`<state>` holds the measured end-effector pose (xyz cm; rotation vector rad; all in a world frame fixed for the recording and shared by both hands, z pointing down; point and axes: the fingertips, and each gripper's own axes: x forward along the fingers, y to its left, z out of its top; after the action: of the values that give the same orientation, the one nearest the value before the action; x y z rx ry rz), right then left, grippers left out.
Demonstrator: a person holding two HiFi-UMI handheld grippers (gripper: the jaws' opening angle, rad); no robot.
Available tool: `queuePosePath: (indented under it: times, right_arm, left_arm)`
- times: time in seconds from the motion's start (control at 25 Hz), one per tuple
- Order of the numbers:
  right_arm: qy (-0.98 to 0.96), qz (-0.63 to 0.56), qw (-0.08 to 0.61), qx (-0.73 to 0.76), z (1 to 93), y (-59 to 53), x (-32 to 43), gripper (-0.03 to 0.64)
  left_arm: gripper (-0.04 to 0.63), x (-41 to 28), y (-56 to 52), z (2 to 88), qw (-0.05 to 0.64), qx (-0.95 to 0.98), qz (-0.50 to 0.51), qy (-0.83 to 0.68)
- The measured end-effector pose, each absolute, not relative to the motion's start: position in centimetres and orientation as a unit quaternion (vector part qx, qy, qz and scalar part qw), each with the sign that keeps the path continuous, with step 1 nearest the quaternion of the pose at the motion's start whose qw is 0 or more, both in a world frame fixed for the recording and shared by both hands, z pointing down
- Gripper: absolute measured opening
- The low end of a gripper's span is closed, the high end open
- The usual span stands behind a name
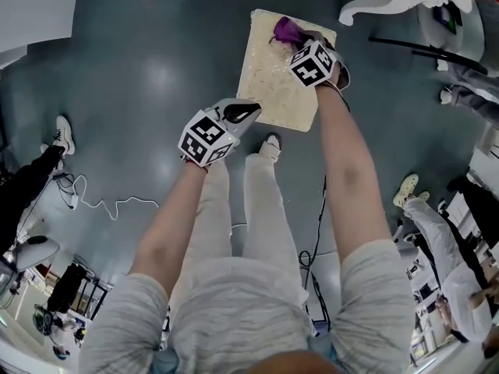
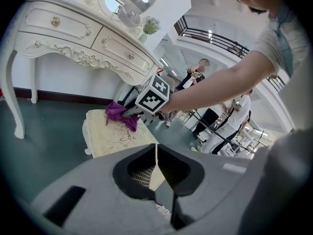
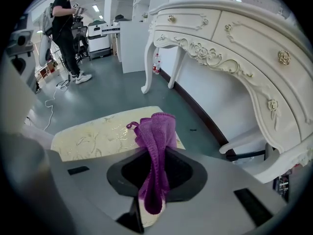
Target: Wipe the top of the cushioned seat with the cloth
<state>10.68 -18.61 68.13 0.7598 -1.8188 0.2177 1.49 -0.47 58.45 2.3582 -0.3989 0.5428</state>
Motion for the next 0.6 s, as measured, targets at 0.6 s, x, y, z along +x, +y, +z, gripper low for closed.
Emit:
queuePosePath:
  times: [0.6]
  right_arm:
    - [-0.79,0.101,0.542,0.269,68.8,-11.9,8.8,0.071]
  left_arm:
    - [0.015,1.9,-0.2,58.1,0.333,0.907,0.208,-0.152]
